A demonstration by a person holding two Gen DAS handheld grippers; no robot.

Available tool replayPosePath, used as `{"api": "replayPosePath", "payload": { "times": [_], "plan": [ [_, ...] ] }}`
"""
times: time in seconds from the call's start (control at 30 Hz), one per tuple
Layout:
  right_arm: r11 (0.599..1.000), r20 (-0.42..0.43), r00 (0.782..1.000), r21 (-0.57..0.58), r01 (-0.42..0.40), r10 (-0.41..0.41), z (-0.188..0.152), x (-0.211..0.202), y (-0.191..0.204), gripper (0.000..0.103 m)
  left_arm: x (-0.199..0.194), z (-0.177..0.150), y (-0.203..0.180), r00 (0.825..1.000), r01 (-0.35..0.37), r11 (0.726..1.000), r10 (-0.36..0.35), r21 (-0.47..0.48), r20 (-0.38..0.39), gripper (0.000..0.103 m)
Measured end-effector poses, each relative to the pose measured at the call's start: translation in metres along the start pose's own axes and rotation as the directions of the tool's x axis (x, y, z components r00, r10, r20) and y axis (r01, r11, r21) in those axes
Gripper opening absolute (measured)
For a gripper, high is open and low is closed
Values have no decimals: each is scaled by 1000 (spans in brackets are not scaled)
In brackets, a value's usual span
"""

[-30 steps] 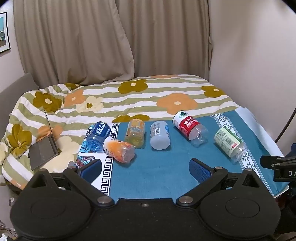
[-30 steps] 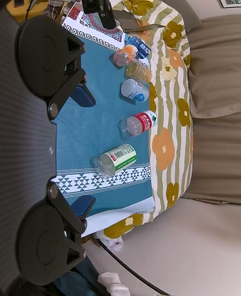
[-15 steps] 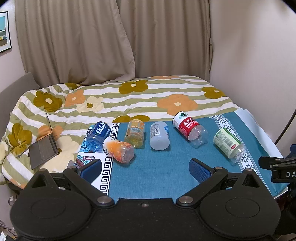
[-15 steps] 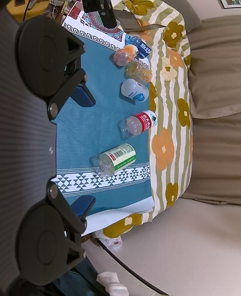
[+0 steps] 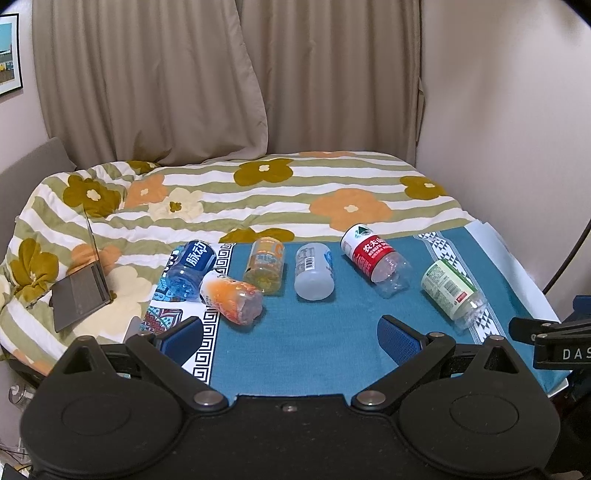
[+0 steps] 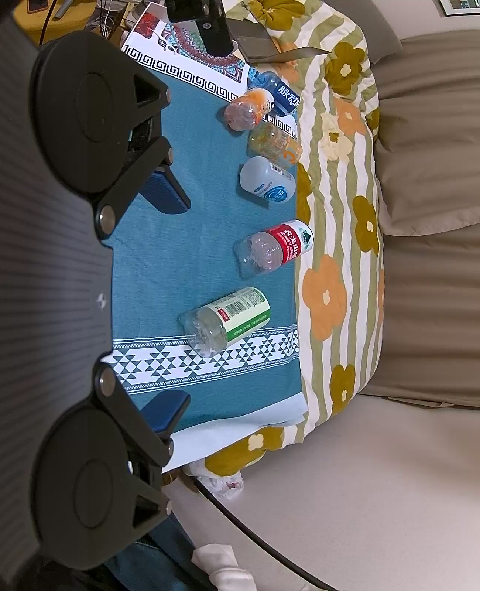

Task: Flip cup upright

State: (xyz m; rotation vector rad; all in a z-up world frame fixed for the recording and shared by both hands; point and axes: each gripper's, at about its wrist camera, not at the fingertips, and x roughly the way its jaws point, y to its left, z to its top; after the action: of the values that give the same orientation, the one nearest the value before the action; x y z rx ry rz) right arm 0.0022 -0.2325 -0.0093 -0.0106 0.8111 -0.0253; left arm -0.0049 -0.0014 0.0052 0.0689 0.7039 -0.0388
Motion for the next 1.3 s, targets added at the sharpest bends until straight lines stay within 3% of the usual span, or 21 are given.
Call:
{"api": "replayPosePath", "payload": {
  "times": [1.3],
  "plan": [
    [1000,-8,1000,-6,4,-4,2,17,7,103,15,6,1,999,23,1000,-23,-5,-24,102]
  ]
}}
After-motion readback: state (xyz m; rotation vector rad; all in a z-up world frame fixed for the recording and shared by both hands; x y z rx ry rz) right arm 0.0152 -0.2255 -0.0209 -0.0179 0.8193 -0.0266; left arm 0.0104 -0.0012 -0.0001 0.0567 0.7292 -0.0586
